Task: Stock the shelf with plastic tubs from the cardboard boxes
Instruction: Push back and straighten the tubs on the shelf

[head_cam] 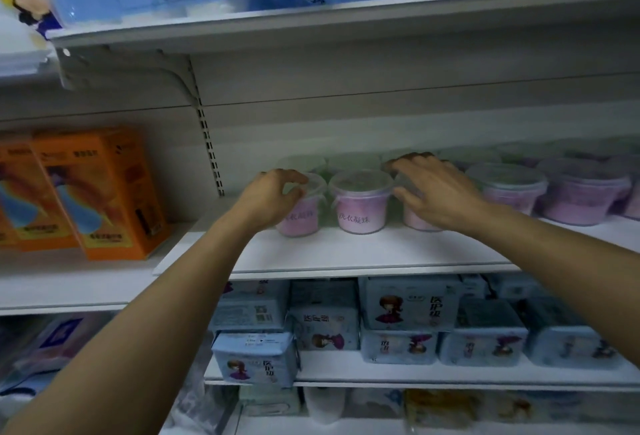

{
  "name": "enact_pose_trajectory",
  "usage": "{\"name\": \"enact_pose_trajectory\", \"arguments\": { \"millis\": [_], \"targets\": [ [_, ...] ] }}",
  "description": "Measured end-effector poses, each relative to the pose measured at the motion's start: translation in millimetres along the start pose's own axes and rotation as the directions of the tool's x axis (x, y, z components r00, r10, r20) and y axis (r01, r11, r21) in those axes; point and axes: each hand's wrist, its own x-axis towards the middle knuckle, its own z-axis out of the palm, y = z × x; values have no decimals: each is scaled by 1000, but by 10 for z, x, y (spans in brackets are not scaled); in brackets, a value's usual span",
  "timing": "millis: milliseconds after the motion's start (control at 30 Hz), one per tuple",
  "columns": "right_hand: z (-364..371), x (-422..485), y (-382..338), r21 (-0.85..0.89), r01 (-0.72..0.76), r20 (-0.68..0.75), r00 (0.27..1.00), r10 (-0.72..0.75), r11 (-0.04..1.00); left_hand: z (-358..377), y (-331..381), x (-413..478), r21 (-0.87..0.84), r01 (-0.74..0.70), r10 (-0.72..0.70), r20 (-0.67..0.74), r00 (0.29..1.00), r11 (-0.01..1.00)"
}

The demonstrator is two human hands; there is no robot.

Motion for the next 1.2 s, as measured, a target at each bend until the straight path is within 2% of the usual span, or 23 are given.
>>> {"name": "enact_pose_trajectory", "arguments": {
  "millis": [100, 200, 300, 367, 467, 567, 667, 800, 933, 1000, 1100, 1200],
  "targets": [
    [-76, -124, 277, -62, -104, -6, 995, 104, 993, 146, 181, 10, 16, -107, 108, -89, 990, 994],
    [-89, -282, 502, -115, -190, 67, 978, 199, 975, 385, 456, 43, 24, -219, 219, -35, 975, 976],
    [-29, -419, 664, -140, -174, 134, 972, 193, 975, 648, 671, 83, 140, -300, 302, 8, 953, 944],
    [31, -454, 695, -157, -148, 97, 982, 164, 976, 760, 707, 132, 212, -302, 315, -28, 949, 929],
    [108, -415, 685, -171, -137, -16, 991, 136, 976, 827, 711, 194, 232, -290, 317, -91, 944, 929],
    [115, -325, 683, -226, -140, 43, 987, 154, 964, 820, 772, 236, 260, -243, 275, -95, 957, 935],
    [51, -349, 771, -208, -102, 111, 986, 127, 973, 839, 985, 225, 278, -206, 242, -100, 965, 938],
    [-82, -702, 1193, -186, -157, -29, 988, 154, 970, 1057, 1471, 167, 200, -296, 319, -96, 943, 934],
    [-283, -1051, 1823, -227, -289, -66, 957, 281, 930, 1364, 2099, 269, 202, -358, 381, -92, 920, 912],
    [-379, -1174, 2080, -210, -307, -74, 952, 298, 928, 1495, 2412, 349, 231, -358, 387, -96, 917, 905],
    [-428, -1281, 2347, -190, -283, -8, 958, 287, 940, 1706, 2692, 474, 321, -320, 364, -86, 928, 891],
    [-404, -1282, 2495, -67, -260, 26, 965, 262, 963, 1879, 2757, 568, 436, -269, 350, -114, 930, 859]
  ]
}}
